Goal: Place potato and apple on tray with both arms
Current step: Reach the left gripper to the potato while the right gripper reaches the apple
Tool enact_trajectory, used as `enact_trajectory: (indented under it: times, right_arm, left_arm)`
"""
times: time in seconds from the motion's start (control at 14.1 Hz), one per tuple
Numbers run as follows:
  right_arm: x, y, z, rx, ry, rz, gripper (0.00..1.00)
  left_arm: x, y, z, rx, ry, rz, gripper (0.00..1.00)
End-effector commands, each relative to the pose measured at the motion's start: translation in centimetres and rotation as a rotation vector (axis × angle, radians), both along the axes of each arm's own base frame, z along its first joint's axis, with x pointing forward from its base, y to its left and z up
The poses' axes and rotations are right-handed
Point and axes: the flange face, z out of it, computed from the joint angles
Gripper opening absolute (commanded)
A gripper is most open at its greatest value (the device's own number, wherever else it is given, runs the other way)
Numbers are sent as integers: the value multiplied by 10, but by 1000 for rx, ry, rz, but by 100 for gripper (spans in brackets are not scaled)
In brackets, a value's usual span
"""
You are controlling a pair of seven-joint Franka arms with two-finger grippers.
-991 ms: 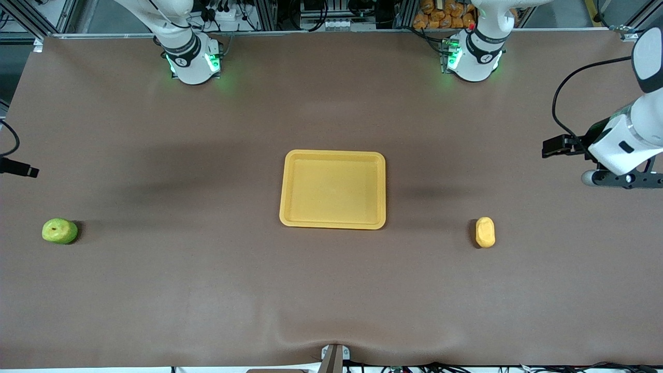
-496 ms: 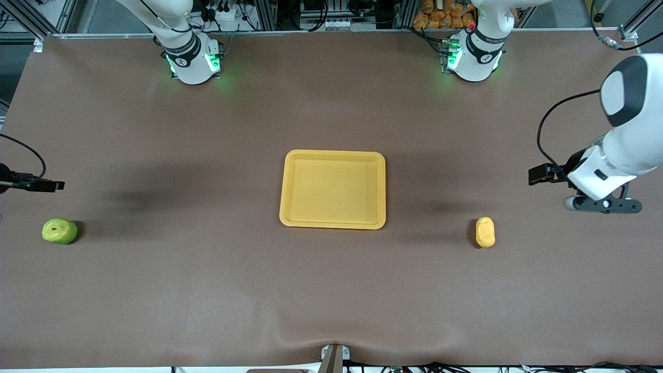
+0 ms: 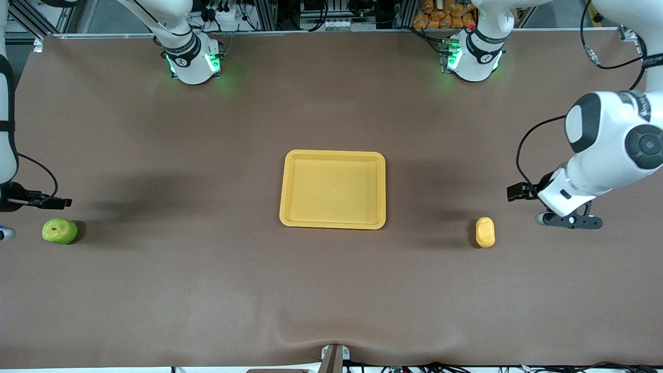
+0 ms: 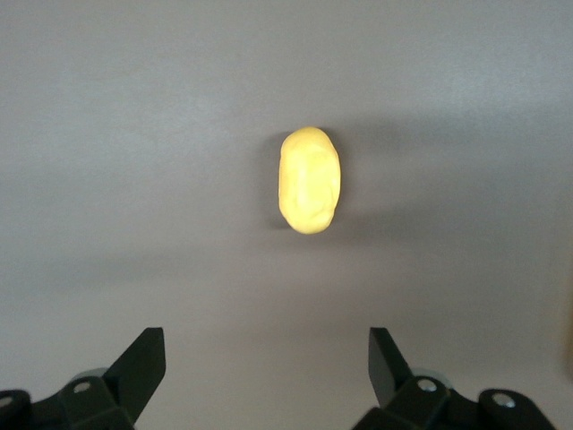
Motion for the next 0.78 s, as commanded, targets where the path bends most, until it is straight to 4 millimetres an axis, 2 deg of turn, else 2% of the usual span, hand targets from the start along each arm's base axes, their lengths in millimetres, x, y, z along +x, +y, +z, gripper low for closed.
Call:
enact_trajectory:
  times: [0.0, 0.21, 0.28, 0.42, 0.71]
  right_arm:
    - [6, -27, -21, -28, -48, 41, 100]
    - [13, -50, -44, -63, -131, 71, 100]
    - [17, -51, -47, -73, -160, 77, 100]
    - [26, -45, -54, -85, -194, 91, 100]
    - [36, -40, -79, -92, -225, 113, 100]
  left_arm:
    - [0, -2, -19, 5, -42, -16, 100]
    - [3, -2, -50, -6, -59, -12, 100]
    - [4, -3, -59, -9, -62, -12, 100]
    - [7, -10, -76, -16, -77, -19, 100]
    - [15, -9, -103, -31, -116, -11, 100]
